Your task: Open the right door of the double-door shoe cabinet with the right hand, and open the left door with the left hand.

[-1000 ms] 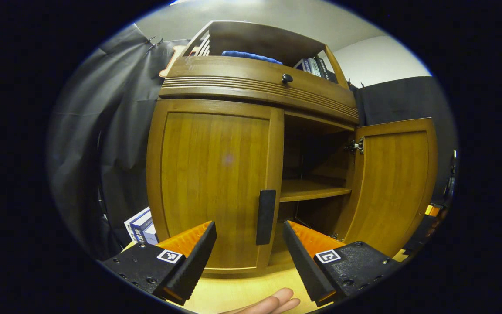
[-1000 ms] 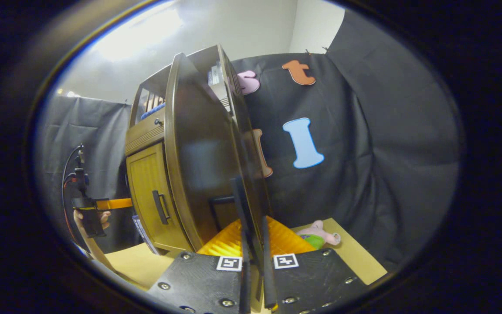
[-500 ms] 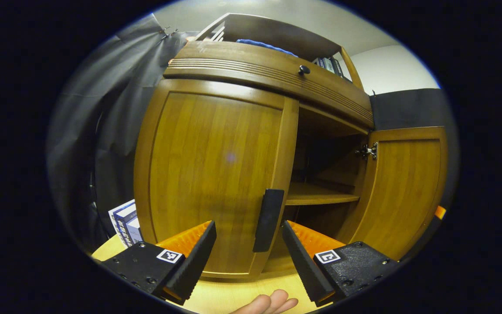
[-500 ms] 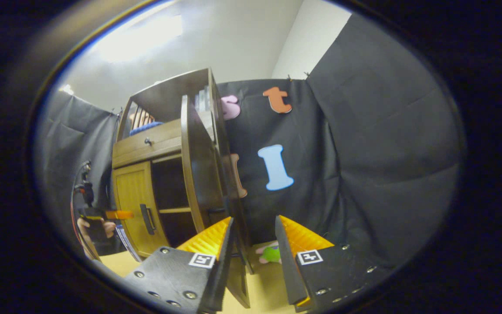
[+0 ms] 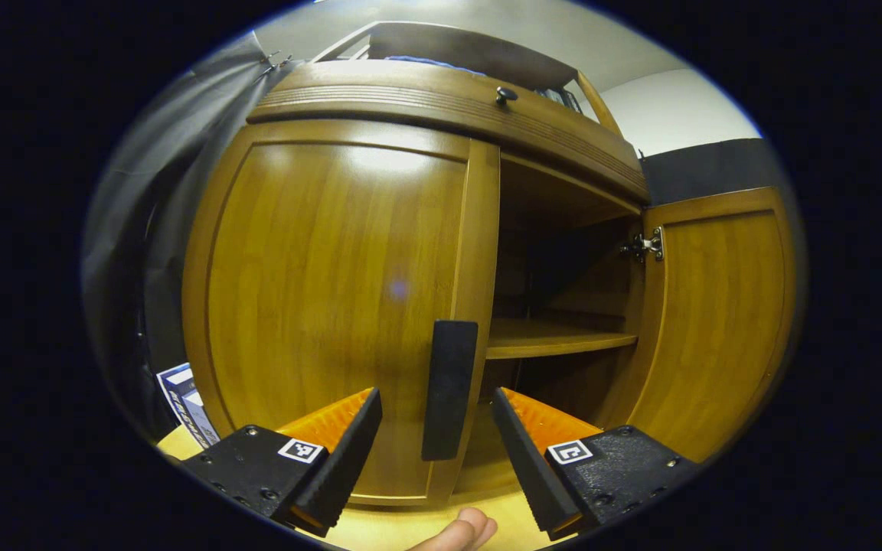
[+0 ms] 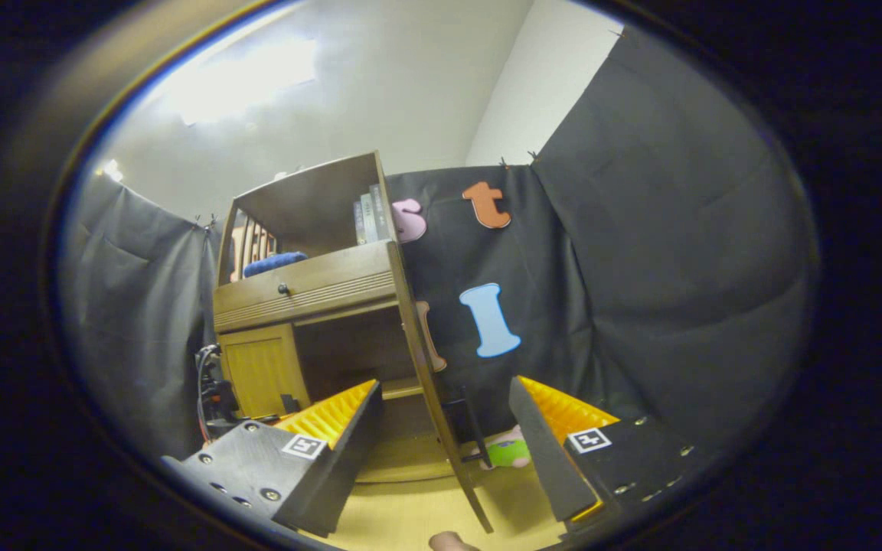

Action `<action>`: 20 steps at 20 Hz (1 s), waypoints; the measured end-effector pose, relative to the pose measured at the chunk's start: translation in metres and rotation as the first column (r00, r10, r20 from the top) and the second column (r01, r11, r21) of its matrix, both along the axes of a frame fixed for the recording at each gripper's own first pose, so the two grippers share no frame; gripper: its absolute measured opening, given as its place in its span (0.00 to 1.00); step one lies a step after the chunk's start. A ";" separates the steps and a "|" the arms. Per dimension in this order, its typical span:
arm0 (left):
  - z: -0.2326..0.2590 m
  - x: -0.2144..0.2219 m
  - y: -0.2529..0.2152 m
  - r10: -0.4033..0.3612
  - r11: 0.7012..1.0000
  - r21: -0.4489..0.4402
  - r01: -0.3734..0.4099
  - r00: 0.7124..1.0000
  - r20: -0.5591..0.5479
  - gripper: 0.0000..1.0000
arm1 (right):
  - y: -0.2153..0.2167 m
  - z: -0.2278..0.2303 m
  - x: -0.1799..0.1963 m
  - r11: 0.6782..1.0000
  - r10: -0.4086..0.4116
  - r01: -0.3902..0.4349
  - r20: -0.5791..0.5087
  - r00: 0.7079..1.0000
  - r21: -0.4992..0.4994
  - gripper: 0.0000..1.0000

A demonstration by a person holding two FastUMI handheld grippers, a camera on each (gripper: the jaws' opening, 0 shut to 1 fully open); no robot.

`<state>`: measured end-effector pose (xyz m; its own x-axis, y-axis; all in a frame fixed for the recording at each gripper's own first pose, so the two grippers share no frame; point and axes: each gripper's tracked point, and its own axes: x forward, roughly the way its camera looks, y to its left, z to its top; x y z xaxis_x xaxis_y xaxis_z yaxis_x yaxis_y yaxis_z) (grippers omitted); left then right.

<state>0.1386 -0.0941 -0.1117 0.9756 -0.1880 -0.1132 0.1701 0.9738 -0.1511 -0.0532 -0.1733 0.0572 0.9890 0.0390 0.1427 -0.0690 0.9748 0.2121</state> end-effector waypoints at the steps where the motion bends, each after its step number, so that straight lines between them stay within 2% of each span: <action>1: -0.005 0.001 -0.005 -0.011 1.000 -0.002 0.011 1.000 -0.019 0.89 | 0.006 -0.002 -0.004 1.000 -0.010 0.010 -0.003 1.000 -0.018 0.98; 2: -0.009 0.002 -0.008 -0.011 1.000 -0.002 0.011 1.000 -0.023 0.82 | 0.014 -0.004 -0.005 0.999 -0.014 0.013 -0.009 1.000 -0.043 1.00; 5: 0.001 0.014 -0.004 0.014 0.998 0.068 -0.018 0.998 0.059 0.80 | 0.047 -0.014 -0.004 0.996 0.025 -0.028 -0.032 0.999 -0.082 0.98; 6: -0.004 0.014 -0.008 -0.002 0.997 0.080 -0.002 0.999 0.050 0.79 | 0.060 -0.019 -0.004 0.995 0.047 -0.050 -0.043 0.998 -0.086 0.99; 8: -0.014 0.020 -0.011 -0.017 0.994 0.105 0.015 1.000 0.019 0.65 | 0.083 -0.024 -0.005 0.990 0.089 -0.093 -0.049 0.995 -0.103 0.99; 10: -0.009 0.027 -0.004 0.024 0.993 0.111 -0.032 0.997 0.072 0.66 | 0.098 -0.025 -0.008 0.988 0.101 -0.104 -0.036 0.994 -0.112 0.98; 13: -0.008 0.030 -0.001 0.030 0.990 0.133 -0.041 0.996 0.084 0.34 | 0.112 -0.039 -0.002 0.988 0.090 -0.097 -0.067 0.994 -0.121 0.99; 14: -0.011 0.027 0.000 0.030 0.991 0.129 -0.039 0.997 0.068 0.33 | 0.113 -0.043 -0.001 0.987 0.078 -0.087 -0.071 0.994 -0.136 0.99; 15: -0.008 0.025 0.000 0.031 0.992 0.123 -0.040 0.997 0.072 0.34 | 0.114 -0.044 0.000 0.985 0.067 -0.078 -0.071 0.995 -0.155 0.94; 16: -0.009 0.022 0.000 0.031 0.991 0.126 -0.038 0.998 0.060 0.34 | 0.115 -0.044 0.000 0.983 0.060 -0.071 -0.071 0.996 -0.171 0.99; 20: -0.011 0.010 0.002 0.029 0.988 0.152 -0.033 0.999 0.031 0.32 | 0.117 -0.041 -0.004 0.981 0.054 -0.064 -0.062 0.997 -0.185 0.98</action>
<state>0.1481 -0.0921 -0.1227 0.9840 -0.1402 -0.1097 0.1415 0.9899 0.0037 -0.0572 -0.0566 0.0161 0.9904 0.1181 0.0717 -0.1206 0.9922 0.0316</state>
